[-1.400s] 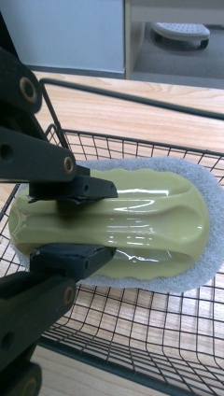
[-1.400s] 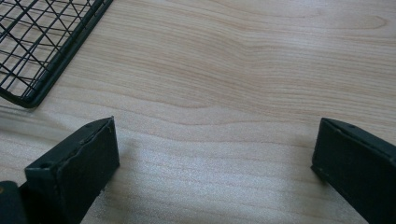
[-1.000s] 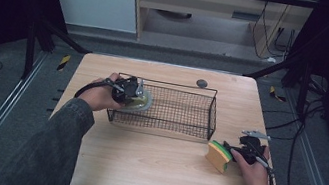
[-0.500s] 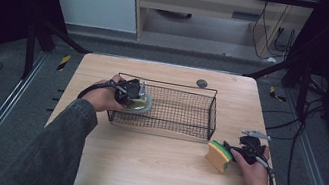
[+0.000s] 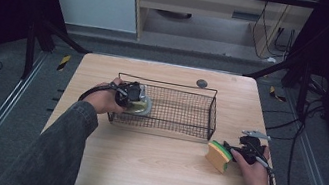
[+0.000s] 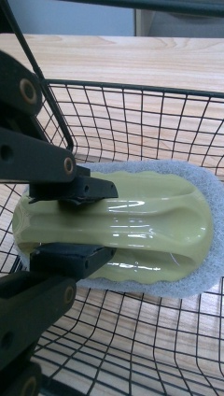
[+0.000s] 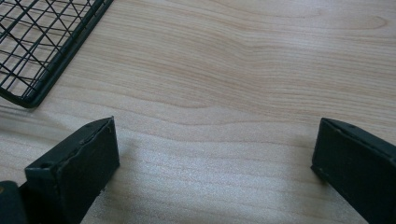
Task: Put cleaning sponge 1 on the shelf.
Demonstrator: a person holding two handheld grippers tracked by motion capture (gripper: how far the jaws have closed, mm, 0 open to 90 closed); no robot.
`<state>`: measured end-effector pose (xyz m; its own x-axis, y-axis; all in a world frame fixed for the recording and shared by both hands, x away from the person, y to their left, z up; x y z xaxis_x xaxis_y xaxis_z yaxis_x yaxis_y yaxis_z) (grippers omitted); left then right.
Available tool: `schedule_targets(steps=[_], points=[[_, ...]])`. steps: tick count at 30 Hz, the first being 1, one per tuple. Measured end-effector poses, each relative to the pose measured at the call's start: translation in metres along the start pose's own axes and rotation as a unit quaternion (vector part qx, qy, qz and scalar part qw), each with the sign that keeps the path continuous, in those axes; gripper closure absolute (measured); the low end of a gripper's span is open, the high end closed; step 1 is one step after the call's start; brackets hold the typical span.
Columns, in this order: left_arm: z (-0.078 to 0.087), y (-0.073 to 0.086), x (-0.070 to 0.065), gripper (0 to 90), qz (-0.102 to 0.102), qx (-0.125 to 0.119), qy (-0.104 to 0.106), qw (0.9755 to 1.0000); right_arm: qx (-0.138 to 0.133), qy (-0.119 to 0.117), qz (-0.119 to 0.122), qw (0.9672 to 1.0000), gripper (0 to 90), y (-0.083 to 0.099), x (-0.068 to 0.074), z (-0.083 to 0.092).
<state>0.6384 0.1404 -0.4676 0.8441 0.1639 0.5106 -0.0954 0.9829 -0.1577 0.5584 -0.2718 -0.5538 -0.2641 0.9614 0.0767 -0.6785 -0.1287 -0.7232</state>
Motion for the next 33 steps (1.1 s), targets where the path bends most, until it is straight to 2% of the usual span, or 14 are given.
schedule_targets(steps=[9, 22, 33], points=[[-0.008, 0.001, -0.001, 70.9, 0.007, 0.005, 0.016, 0.9998, 0.0, 0.0, 0.0, 1.0, 0.8, 0.0, 0.0, 0.0], [-0.013, 0.0, 0.003, 70.9, 0.02, 0.006, 0.019, 0.9996, 0.001, -0.001, 0.005, 1.0, 0.8, 0.0, -0.001, 0.0], [-0.017, -0.001, 0.003, 70.4, 0.021, 0.012, 0.024, 0.9994, 0.0, 0.0, 0.007, 1.0, 0.8, 0.0, -0.001, 0.0]])
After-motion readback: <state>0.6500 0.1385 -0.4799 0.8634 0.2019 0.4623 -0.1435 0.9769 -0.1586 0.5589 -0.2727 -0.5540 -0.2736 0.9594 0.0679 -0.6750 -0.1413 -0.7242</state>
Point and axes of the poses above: each handheld gripper's, and its own axes: z roughly backward along the jaws, y roughly out of its underside, x roughly to its left, the point moved 6 cm from there along -z, roughly forward along the jaws, and after that the axes turned 6 degrees about -y, right-handed, at the moved point
